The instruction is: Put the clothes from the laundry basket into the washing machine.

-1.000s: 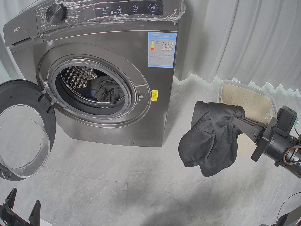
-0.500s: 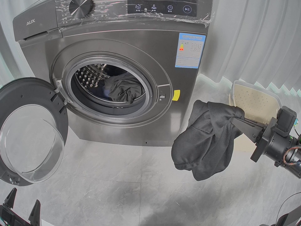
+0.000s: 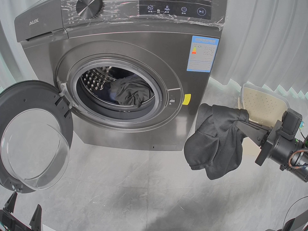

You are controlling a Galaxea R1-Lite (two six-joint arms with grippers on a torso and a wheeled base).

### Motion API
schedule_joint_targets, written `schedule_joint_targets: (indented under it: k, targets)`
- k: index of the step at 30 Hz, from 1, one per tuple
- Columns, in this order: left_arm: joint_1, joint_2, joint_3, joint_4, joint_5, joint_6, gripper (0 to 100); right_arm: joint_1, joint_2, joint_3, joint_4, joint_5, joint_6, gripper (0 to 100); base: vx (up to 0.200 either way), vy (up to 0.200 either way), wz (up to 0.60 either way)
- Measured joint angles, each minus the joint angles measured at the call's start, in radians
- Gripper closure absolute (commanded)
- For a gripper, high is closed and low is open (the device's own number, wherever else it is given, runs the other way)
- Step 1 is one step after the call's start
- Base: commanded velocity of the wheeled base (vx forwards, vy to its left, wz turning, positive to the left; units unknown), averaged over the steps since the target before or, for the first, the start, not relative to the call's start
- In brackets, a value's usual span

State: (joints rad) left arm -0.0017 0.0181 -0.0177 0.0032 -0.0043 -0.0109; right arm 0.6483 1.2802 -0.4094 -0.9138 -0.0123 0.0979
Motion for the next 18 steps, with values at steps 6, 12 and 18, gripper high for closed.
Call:
schedule_joint_targets:
  k: [6, 12, 18]
  targets:
    - [0.000, 0.000, 0.000, 0.000, 0.000, 0.003, 0, 0.001, 0.002, 0.000, 0.000, 0.000, 0.000, 100, 0.000, 0.033, 0.00]
    - [0.000, 0.000, 0.000, 0.000, -0.004, 0.003, 0, 0.001, 0.004, -0.001, 0.000, 0.001, 0.000, 100, -0.067, 0.000, 0.00]
    - [0.000, 0.000, 0.000, -0.001, -0.005, 0.003, 0, 0.001, 0.004, -0.003, 0.000, 0.000, 0.000, 100, -0.133, 0.000, 0.00]
